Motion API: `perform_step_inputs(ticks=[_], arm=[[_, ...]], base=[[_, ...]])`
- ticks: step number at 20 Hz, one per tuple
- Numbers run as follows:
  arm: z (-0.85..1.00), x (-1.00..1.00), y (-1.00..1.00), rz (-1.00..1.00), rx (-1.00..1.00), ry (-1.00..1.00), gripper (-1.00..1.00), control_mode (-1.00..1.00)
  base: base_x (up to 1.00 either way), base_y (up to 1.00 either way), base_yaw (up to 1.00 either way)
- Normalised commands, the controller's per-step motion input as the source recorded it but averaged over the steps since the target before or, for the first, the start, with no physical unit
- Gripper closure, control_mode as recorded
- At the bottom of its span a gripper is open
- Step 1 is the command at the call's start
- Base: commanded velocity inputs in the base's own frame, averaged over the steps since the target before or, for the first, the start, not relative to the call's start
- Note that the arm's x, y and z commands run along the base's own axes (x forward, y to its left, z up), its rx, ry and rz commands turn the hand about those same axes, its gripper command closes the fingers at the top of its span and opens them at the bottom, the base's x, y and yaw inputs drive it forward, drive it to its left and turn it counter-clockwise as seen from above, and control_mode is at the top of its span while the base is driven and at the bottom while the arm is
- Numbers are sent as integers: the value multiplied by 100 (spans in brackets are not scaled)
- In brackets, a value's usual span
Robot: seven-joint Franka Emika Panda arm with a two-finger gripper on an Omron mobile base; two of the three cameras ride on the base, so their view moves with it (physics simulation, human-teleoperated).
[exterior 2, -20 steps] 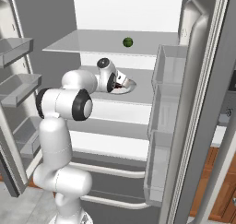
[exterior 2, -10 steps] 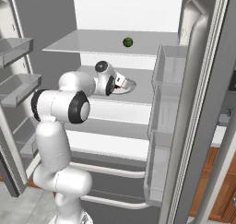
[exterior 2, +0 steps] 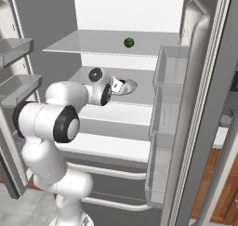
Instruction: Transport the steak from the fridge to the microwave and turn on the microwave.
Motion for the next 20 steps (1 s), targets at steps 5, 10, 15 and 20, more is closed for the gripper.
perform_step_inputs(ticks=[5, 10, 15, 20], arm=[[93, -55, 0, 0, 0, 6, 100, -100], [29, -69, 0, 0, 0, 4, 100, -100], [7, -85, 0, 2, 0, 3, 100, -100], [35, -82, 0, 4, 0, 2, 100, -100]], base=[[0, 0, 0], [0, 0, 0], [0, 0, 0], [0, 0, 0]])
